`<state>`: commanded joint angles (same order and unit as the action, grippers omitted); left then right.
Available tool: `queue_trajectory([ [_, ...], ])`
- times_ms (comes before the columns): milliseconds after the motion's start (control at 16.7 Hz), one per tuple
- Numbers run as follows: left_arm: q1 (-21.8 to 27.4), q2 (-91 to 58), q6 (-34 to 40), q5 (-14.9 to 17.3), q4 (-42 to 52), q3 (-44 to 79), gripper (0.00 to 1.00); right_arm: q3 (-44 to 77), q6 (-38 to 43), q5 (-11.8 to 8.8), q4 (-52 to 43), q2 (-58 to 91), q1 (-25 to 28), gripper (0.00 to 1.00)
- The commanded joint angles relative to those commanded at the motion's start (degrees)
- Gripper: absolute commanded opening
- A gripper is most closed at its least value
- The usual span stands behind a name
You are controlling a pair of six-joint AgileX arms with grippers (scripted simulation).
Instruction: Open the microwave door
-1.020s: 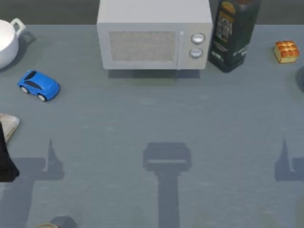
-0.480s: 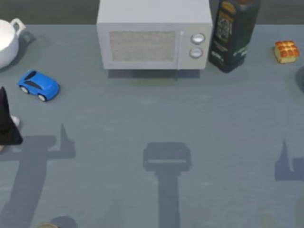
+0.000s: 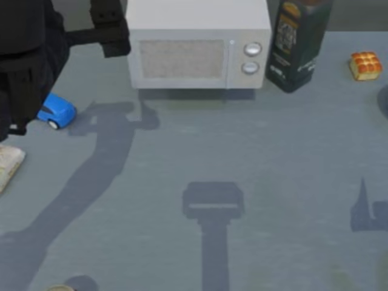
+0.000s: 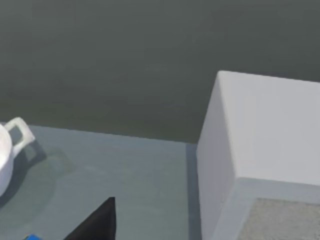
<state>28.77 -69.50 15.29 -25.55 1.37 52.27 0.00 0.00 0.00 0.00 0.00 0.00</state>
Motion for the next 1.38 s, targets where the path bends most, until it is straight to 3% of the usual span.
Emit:
queue_trajectory([
  [360, 12.4, -32.1, 7.1, -11.0, 0.0, 23.0, 1.0, 0.0, 0.0, 0.0, 0.0, 0.0, 0.0, 1.0],
  [660, 18.5, -46.7, 9.7, -16.4, 1.5, 33.0, 1.0, 0.0, 0.0, 0.0, 0.0, 0.0, 0.0, 1.0],
  [1140, 19.1, -48.9, 9.9, -17.0, 1.8, 34.2, 1.0, 0.0, 0.0, 0.0, 0.0, 0.0, 0.0, 1.0],
  [1380, 16.9, -54.4, 8.0, -15.0, 0.4, 39.6, 1.0, 0.0, 0.0, 0.0, 0.0, 0.0, 0.0, 1.0],
])
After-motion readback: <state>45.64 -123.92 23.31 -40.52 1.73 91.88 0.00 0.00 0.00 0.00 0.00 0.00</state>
